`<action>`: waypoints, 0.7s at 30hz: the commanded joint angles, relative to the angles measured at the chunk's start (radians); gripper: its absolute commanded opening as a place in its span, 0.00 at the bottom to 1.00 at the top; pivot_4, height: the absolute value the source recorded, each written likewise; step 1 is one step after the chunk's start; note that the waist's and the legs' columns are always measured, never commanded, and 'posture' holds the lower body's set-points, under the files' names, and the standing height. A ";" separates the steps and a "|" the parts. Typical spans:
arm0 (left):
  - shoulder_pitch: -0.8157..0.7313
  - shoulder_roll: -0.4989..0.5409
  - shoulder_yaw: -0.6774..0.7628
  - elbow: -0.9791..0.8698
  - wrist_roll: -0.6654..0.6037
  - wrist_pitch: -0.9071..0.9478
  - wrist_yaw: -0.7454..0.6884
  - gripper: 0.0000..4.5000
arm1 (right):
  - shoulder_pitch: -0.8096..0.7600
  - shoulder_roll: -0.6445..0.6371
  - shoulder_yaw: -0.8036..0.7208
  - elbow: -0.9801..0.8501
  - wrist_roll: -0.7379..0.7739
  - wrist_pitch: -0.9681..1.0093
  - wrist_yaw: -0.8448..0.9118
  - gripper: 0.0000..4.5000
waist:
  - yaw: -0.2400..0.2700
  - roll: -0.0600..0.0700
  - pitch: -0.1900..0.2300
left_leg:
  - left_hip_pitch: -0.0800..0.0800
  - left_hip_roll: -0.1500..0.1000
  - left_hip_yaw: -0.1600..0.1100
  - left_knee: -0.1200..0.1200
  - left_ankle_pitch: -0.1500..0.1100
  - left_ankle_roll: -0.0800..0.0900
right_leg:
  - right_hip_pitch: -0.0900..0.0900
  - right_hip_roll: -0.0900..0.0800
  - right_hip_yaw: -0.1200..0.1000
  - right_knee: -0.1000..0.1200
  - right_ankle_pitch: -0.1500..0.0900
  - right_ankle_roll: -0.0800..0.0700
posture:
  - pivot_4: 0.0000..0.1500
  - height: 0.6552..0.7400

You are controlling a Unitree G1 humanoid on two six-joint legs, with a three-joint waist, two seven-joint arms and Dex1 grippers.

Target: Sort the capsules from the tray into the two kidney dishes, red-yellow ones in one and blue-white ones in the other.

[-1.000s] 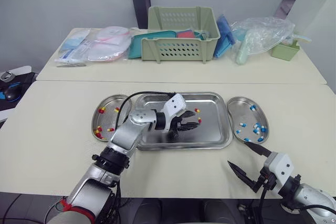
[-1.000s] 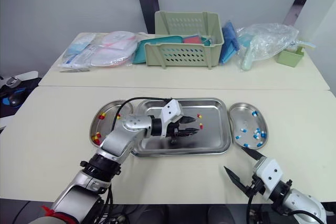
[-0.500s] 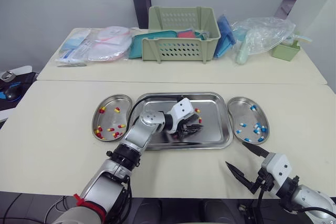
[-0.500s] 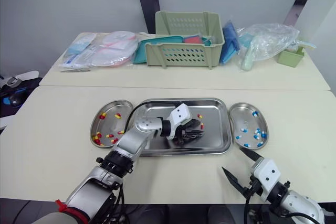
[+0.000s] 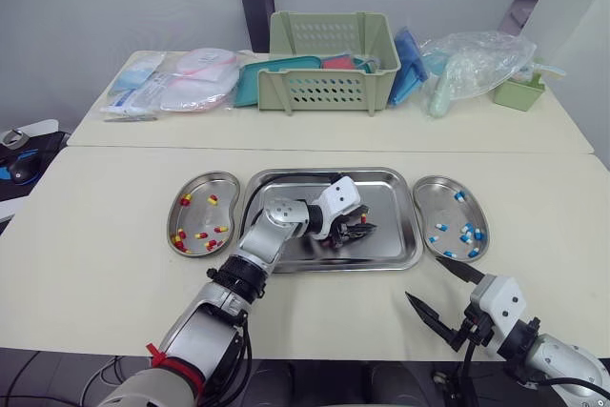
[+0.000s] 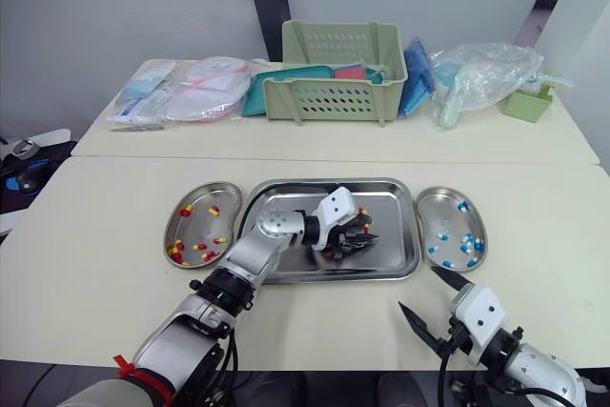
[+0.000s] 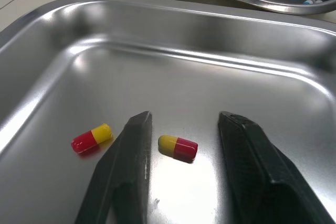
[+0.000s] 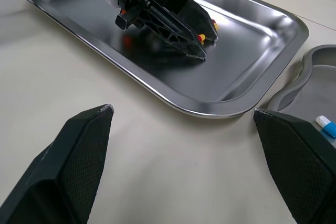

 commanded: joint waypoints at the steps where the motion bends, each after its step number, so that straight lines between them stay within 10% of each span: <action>1: 0.001 -0.006 -0.013 0.022 0.022 -0.002 -0.009 0.20 | 0.004 -0.004 -0.008 -0.047 0.015 0.011 -0.008 1.00 | 0.000 0.000 0.000 | 0.000 0.000 0.000 0.000 0.000 0.000 | 0.000 0.000 0.000 0.000 0.000 0.000 | 1.00 1.00; 5: 0.006 -0.006 -0.010 0.013 0.022 -0.006 -0.012 0.00 | 0.004 -0.006 -0.011 -0.053 0.017 0.019 -0.011 1.00 | 0.000 0.000 0.000 | 0.000 0.000 0.000 0.000 0.000 0.000 | 0.000 0.000 0.000 0.000 0.000 0.000 | 1.00 1.00; 13: 0.061 0.021 0.019 -0.175 -0.023 0.051 -0.026 0.00 | -0.008 -0.011 -0.013 -0.051 0.015 0.019 -0.005 1.00 | -0.002 0.000 0.000 | 0.000 0.000 0.000 0.000 0.000 0.000 | 0.000 0.000 0.000 0.000 0.000 0.000 | 1.00 1.00; 21: 0.261 0.213 0.186 -0.753 -0.201 0.387 -0.010 0.00 | -0.066 -0.057 0.012 -0.057 0.021 0.014 0.044 1.00 | -0.005 0.002 -0.001 | 0.000 0.001 0.000 -0.001 0.000 0.000 | -0.001 0.000 0.000 0.000 0.000 0.000 | 1.00 1.00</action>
